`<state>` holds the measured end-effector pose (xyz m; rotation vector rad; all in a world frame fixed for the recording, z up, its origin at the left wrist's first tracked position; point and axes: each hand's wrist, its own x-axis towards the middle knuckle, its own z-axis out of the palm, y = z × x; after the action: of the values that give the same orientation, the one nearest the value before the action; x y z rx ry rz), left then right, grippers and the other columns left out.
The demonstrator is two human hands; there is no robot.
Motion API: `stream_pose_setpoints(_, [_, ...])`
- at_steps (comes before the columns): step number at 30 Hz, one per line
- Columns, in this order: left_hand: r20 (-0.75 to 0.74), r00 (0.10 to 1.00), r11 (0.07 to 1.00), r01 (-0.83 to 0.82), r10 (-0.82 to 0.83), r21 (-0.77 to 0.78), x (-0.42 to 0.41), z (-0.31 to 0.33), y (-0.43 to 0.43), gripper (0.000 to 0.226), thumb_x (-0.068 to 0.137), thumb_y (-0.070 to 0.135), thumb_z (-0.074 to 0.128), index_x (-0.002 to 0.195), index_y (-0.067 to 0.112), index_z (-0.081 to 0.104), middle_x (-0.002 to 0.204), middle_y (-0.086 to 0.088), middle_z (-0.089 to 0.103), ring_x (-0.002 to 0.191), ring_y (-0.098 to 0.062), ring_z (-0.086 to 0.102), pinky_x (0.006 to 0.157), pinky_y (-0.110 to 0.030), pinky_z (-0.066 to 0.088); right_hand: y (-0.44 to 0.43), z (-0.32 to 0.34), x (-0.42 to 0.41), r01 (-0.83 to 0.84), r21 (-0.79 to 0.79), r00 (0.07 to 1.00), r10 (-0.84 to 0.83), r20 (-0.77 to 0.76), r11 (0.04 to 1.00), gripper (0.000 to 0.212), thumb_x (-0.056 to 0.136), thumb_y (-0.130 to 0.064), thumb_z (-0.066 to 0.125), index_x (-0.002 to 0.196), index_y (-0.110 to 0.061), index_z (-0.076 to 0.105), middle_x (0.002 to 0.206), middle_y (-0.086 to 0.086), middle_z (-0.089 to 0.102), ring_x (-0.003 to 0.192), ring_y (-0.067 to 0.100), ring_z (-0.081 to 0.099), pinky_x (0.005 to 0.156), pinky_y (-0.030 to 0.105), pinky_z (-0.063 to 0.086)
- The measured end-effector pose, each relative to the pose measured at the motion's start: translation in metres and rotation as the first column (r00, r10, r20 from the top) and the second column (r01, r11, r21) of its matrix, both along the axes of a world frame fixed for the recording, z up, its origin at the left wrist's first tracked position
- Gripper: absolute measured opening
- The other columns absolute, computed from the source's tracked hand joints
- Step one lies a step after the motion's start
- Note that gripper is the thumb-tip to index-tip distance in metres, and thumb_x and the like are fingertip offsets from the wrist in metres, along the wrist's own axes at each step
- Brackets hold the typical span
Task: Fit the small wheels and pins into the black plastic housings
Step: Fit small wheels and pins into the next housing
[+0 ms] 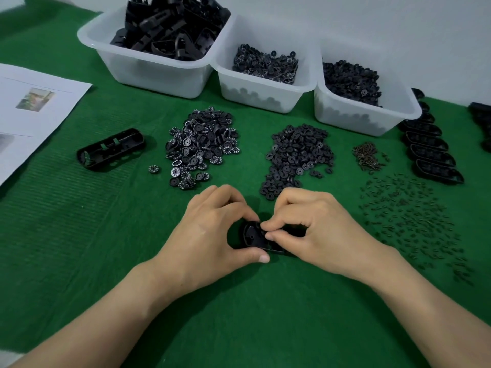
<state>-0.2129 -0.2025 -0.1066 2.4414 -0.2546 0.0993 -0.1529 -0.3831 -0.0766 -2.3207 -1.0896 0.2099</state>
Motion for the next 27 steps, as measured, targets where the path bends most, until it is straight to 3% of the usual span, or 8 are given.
stream_pose_setpoints(4, [-0.009, 1.0, 1.0, 0.005, -0.005, 0.003, 0.0, 0.0, 0.001, 0.051, 0.059, 0.061, 0.068, 0.094, 0.023, 0.066, 0.097, 0.007, 0.051, 0.092, -0.014, 0.046, 0.088, -0.032, 0.037, -0.004, 0.003, 0.014, 0.079, 0.026, 0.995, -0.077, -0.068, 0.997, 0.018, 0.077, -0.021, 0.072, 0.094, -0.027, 0.073, 0.074, -0.012, 0.062, 0.063, 0.004, 0.055, 0.06, 0.012, 0.042])
stream_pose_setpoints(8, [-0.019, 1.0, 1.0, 0.002, -0.002, -0.005, 0.0, 0.001, 0.001, 0.051, 0.059, 0.062, 0.066, 0.094, 0.025, 0.066, 0.097, 0.008, 0.05, 0.093, -0.013, 0.046, 0.089, -0.031, 0.037, 0.0, -0.006, 0.027, 0.241, -0.023, 0.966, -0.238, 0.097, 0.97, 0.019, 0.079, -0.022, 0.071, 0.097, -0.022, 0.07, 0.075, -0.012, 0.057, 0.062, -0.003, 0.046, 0.063, 0.016, 0.036])
stream_pose_setpoints(16, [-0.013, 1.0, 1.0, -0.007, 0.007, -0.005, -0.001, 0.001, 0.0, 0.054, 0.058, 0.062, 0.066, 0.097, 0.024, 0.065, 0.098, 0.008, 0.051, 0.094, -0.013, 0.046, 0.09, -0.031, 0.037, 0.012, -0.01, 0.029, 0.216, -0.09, 0.967, -0.201, 0.158, 0.972, 0.008, 0.079, -0.022, 0.068, 0.086, -0.02, 0.07, 0.081, -0.006, 0.057, 0.074, 0.014, 0.055, 0.069, 0.036, 0.049])
stream_pose_setpoints(20, [-0.017, 1.0, 1.0, -0.006, 0.006, -0.015, -0.001, 0.002, 0.0, 0.058, 0.059, 0.066, 0.063, 0.1, 0.024, 0.064, 0.099, 0.008, 0.051, 0.095, -0.013, 0.047, 0.091, -0.032, 0.037, 0.013, -0.008, 0.033, 0.21, -0.11, 0.973, -0.197, 0.116, 0.971, 0.007, 0.078, -0.022, 0.069, 0.084, -0.019, 0.07, 0.081, -0.006, 0.058, 0.071, 0.007, 0.053, 0.069, 0.032, 0.047])
stream_pose_setpoints(23, [-0.018, 1.0, 1.0, -0.01, 0.009, -0.019, -0.002, 0.002, 0.0, 0.055, 0.061, 0.063, 0.066, 0.1, 0.024, 0.063, 0.099, 0.008, 0.05, 0.096, -0.013, 0.047, 0.092, -0.033, 0.037, 0.01, -0.007, 0.035, 0.194, -0.108, 0.981, -0.19, 0.048, 0.975, 0.005, 0.076, -0.02, 0.071, 0.08, -0.02, 0.071, 0.079, -0.008, 0.058, 0.06, -0.004, 0.044, 0.063, 0.02, 0.035])
stream_pose_setpoints(27, [-0.015, 1.0, 1.0, -0.015, 0.014, -0.017, -0.003, 0.002, 0.0, 0.053, 0.062, 0.062, 0.066, 0.099, 0.025, 0.063, 0.099, 0.008, 0.05, 0.097, -0.013, 0.047, 0.092, -0.033, 0.038, 0.005, -0.007, 0.03, 0.171, -0.105, 0.985, -0.169, 0.027, 0.98, 0.009, 0.075, -0.027, 0.073, 0.084, -0.025, 0.073, 0.081, -0.009, 0.059, 0.065, -0.004, 0.046, 0.063, 0.018, 0.034])
